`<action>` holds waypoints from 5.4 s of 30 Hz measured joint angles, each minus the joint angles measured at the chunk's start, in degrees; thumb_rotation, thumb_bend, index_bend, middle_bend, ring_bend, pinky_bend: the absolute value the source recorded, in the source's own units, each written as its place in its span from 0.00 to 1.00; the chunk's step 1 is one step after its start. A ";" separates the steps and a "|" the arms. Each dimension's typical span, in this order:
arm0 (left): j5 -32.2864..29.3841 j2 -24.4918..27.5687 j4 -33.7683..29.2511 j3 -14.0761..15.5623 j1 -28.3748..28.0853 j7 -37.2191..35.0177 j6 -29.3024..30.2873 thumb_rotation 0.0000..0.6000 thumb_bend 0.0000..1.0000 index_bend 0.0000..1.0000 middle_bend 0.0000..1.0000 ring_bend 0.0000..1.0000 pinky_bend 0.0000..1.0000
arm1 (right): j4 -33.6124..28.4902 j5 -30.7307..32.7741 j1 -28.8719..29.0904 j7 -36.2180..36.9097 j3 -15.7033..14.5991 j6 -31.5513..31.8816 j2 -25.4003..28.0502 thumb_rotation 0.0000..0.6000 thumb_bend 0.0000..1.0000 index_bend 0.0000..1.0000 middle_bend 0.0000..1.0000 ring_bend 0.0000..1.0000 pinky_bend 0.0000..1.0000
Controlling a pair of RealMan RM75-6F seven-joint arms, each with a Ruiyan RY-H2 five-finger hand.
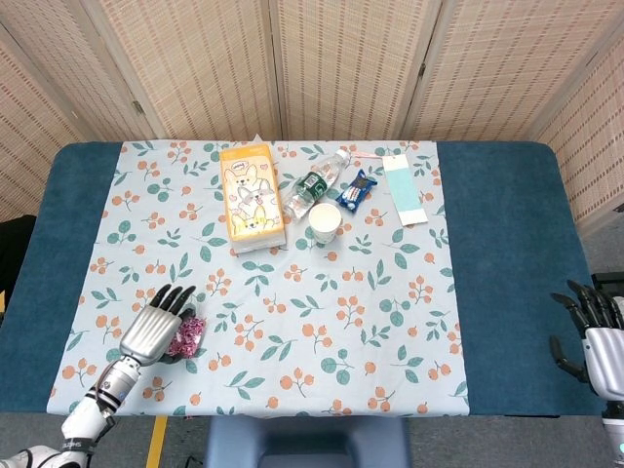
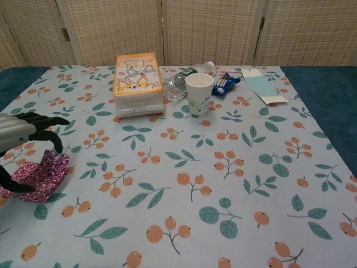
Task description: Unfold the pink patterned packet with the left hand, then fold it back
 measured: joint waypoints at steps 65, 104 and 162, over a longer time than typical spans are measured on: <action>2.14 -0.84 4.66 -0.48 2.89 -3.20 -4.49 0.86 0.21 0.20 0.00 0.00 0.00 | 0.49 -0.23 -0.89 0.68 -0.41 1.13 -0.20 1.00 0.48 0.19 0.09 0.02 0.00; -6.85 -5.03 6.75 -1.59 0.71 3.98 -6.67 0.86 0.21 0.28 0.00 0.00 0.00 | 0.97 0.23 -0.92 1.10 -0.15 0.69 -0.28 1.00 0.48 0.19 0.09 0.02 0.00; 5.75 -0.30 17.30 0.88 1.67 -10.54 -5.36 0.81 0.21 0.28 0.00 0.00 0.00 | -2.74 -1.36 -2.27 -2.61 -0.57 3.47 0.15 1.00 0.48 0.19 0.09 0.02 0.00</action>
